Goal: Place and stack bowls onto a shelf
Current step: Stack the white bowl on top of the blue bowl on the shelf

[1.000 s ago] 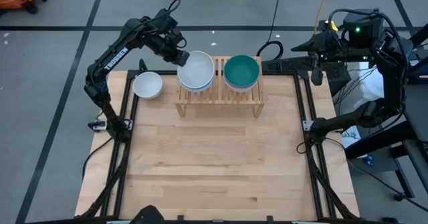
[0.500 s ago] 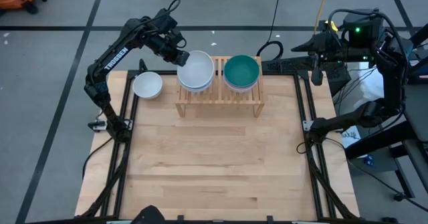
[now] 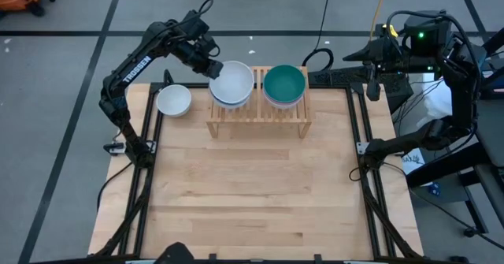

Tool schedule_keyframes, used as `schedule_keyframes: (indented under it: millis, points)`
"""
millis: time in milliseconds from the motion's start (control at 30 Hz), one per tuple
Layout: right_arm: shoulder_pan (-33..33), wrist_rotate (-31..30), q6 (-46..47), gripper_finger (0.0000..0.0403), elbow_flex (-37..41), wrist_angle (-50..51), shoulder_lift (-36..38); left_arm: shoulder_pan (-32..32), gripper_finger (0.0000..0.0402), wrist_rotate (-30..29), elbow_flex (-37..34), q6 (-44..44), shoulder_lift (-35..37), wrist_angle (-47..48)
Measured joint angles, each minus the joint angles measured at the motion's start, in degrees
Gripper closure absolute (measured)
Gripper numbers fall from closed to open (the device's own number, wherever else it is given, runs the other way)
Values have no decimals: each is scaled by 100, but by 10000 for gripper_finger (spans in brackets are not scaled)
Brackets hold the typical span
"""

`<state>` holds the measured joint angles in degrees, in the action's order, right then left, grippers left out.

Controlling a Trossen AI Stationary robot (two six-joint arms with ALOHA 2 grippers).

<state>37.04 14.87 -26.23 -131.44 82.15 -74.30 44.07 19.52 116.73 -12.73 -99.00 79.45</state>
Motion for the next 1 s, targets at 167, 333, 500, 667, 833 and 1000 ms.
schedule_keyframes:
  millis: [167, 333, 500, 667, 833, 1000]
  points:
    - [-2, 2, 1, 269, 0, 0, 0, 4, 310, -1, 0, -109, 0, -1]
    - [-1, 2, 1, 269, 0, 0, 0, 58, 308, -3, 56, 85, 50, 26]
    - [-2, 4, 0, 269, 0, 0, 0, 96, 308, -2, 599, 105, 53, 2]
    - [-1, 4, 1, 269, 1, -1, 0, 96, 308, -3, 1215, 125, 63, -47]
    - [-2, 4, 1, 269, 0, 0, 0, 73, 308, -4, 1616, 103, 66, -358]
    - [-1, 4, 1, 269, 0, 0, 0, -48, 309, -559, 1670, 216, 61, -432]
